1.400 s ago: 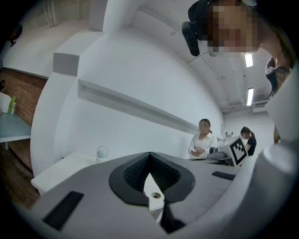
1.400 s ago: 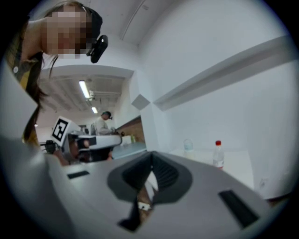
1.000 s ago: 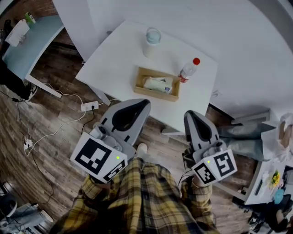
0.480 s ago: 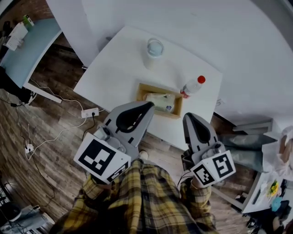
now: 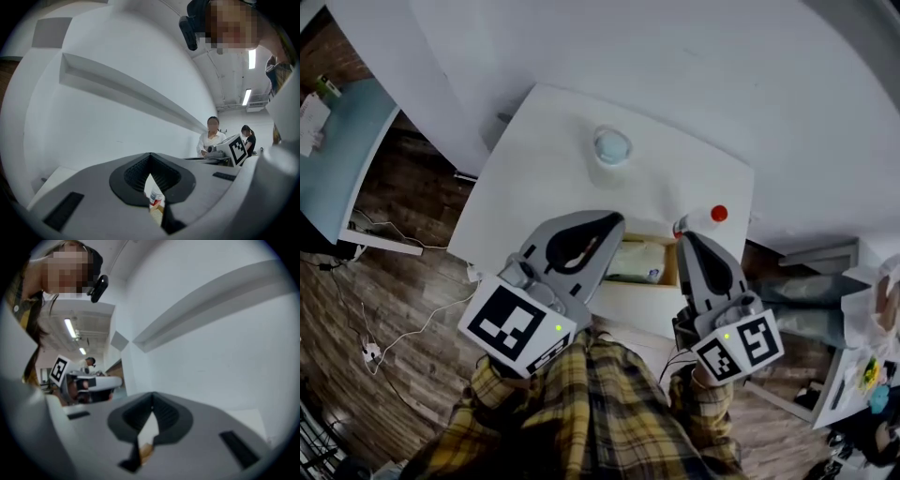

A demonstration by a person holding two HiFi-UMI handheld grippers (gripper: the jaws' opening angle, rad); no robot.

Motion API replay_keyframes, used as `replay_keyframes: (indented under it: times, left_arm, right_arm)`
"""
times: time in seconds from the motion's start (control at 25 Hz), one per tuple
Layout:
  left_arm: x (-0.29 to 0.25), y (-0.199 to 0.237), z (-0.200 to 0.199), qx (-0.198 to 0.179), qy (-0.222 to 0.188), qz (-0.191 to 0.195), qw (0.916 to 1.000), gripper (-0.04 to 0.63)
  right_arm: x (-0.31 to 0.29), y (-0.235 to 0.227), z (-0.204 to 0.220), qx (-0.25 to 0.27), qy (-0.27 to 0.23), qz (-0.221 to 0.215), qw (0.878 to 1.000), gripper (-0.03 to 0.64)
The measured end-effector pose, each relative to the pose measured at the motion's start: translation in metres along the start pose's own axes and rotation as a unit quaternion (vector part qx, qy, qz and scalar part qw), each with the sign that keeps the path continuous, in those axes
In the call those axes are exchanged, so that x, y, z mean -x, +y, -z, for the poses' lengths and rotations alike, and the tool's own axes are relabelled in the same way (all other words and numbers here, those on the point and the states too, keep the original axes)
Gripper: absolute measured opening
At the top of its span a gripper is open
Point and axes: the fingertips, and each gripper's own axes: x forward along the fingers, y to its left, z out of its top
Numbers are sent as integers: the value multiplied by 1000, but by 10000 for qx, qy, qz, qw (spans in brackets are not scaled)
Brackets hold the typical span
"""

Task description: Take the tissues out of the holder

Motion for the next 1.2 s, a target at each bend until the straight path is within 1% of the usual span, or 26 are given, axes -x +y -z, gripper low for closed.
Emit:
replay_keyframes:
  times: [0.24, 0.4, 0.68, 0.96, 1.04, 1.2]
  left_arm:
    - [-18, 22, -2, 63, 112, 418, 9990, 14]
    - [-26, 29, -1, 146, 132, 591, 9981, 14]
    - [-38, 26, -3, 211, 166, 703, 9972, 14]
    - [-45, 24, -7, 219, 143, 675, 9974, 17]
    - [-48, 22, -8, 242, 144, 733, 9969, 49]
    - [-52, 21, -12, 266, 90, 777, 9966, 86]
  right_arm:
    - [-25, -13, -4, -78, -118, 356, 9993, 11]
    - [-33, -14, -1, -133, -66, 423, 9990, 11]
    - [-32, -26, -9, -118, -31, 478, 9988, 11]
    - [-36, -30, -14, -96, 15, 366, 9993, 11]
    - [-37, -31, -15, -81, 30, 345, 9994, 11]
    - [-36, -32, -19, -46, 41, 333, 9994, 11]
